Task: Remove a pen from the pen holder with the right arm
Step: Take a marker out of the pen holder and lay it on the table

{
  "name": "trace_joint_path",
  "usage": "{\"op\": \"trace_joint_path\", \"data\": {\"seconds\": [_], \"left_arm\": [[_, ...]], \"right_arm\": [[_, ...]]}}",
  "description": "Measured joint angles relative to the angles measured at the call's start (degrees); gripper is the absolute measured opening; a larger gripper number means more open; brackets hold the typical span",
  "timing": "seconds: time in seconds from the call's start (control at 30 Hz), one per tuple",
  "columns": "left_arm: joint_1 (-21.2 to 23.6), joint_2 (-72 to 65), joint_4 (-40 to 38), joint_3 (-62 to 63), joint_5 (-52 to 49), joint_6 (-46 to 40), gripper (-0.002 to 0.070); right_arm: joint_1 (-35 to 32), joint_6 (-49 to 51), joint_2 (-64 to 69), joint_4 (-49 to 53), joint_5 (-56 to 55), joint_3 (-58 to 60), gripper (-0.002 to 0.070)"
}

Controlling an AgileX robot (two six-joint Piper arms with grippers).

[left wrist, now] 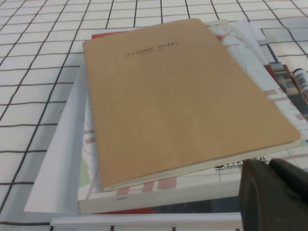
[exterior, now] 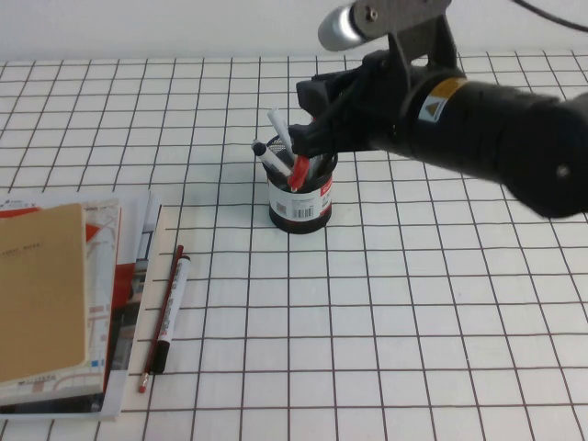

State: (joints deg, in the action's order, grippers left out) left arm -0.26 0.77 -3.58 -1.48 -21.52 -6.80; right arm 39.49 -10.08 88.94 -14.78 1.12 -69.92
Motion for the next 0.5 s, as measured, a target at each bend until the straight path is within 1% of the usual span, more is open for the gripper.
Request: {"op": "trace_joint_path", "data": {"seconds": [0.07, 0.13, 0.2, 0.3, 0.4, 0.5], "left_arm": [[0.0, 0.0, 0.0, 0.0, 0.0, 0.0, -0.0005], [0.0, 0.0, 0.0, 0.0, 0.0, 0.0, -0.0004], [0.0, 0.0, 0.0, 0.0, 0.0, 0.0, -0.0004], [0.0, 0.0, 0.0, 0.0, 0.0, 0.0, -0.0004], [0.0, 0.0, 0.0, 0.0, 0.0, 0.0, -0.0004], [0.0, 0.0, 0.0, 0.0, 0.0, 0.0, -0.0004]], "right_arm": [[0.0, 0.2, -1.7, 0.2, 11.4, -3.9, 0.0052], [0.0, 2.9, -2.0, 0.8, 22.8, -7.8, 0.0052], [0.0, 7.6, -1.3, 2.2, 33.8, -11.7, 0.0052], [0.0, 14.7, 1.0, 5.0, 46.3, -16.1, 0.0052], [0.0, 19.6, 3.9, 6.4, 53.8, -18.6, 0.0052], [-0.2, 21.7, 7.2, 5.9, 58.9, -20.8, 0.0052]]}}
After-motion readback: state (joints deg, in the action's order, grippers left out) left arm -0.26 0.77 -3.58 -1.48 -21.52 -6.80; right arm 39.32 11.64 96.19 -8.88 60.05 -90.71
